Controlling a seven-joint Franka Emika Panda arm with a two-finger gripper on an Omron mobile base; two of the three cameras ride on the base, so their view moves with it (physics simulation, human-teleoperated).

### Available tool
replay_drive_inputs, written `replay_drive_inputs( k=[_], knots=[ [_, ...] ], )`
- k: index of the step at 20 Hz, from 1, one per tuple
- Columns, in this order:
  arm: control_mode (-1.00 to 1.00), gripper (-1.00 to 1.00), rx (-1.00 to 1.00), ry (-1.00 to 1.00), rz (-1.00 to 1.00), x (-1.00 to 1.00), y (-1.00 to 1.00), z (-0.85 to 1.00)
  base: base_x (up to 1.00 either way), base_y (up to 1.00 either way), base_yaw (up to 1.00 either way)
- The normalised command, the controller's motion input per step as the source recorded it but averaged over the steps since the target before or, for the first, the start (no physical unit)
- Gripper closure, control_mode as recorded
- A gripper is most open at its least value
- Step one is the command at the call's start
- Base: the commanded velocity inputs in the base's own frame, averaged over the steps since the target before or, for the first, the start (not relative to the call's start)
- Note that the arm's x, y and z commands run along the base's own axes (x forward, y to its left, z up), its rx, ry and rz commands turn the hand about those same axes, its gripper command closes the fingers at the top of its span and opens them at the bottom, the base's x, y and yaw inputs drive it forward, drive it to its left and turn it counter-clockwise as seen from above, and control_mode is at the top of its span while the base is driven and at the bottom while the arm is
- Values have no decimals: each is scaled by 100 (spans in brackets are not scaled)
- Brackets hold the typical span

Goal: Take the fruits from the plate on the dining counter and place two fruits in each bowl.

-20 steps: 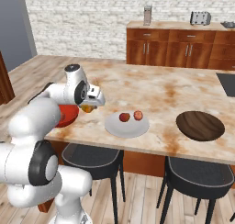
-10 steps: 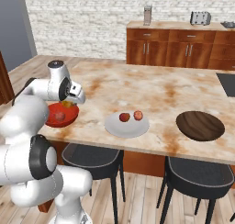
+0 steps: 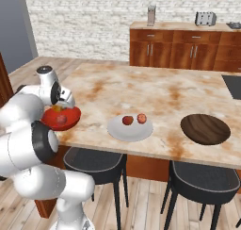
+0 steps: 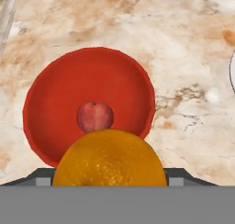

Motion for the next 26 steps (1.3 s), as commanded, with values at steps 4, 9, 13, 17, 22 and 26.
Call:
replay_drive_inputs(
  k=[4,9,13,17,22,26],
  knots=[
    [-100,100,-3,0,0,31,29,-50,0,0,0],
    [-100,100,-3,0,0,32,31,-53,0,0,0],
    [-100,100,0,0,0,30,7,-40,0,0,0],
    [-100,100,0,6,0,13,1,-15,0,0,0],
    [-100,-100,0,8,0,1,0,0,0,0,0],
    [-100,-100,0,1,0,0,0,0,0,0,0]
  ],
)
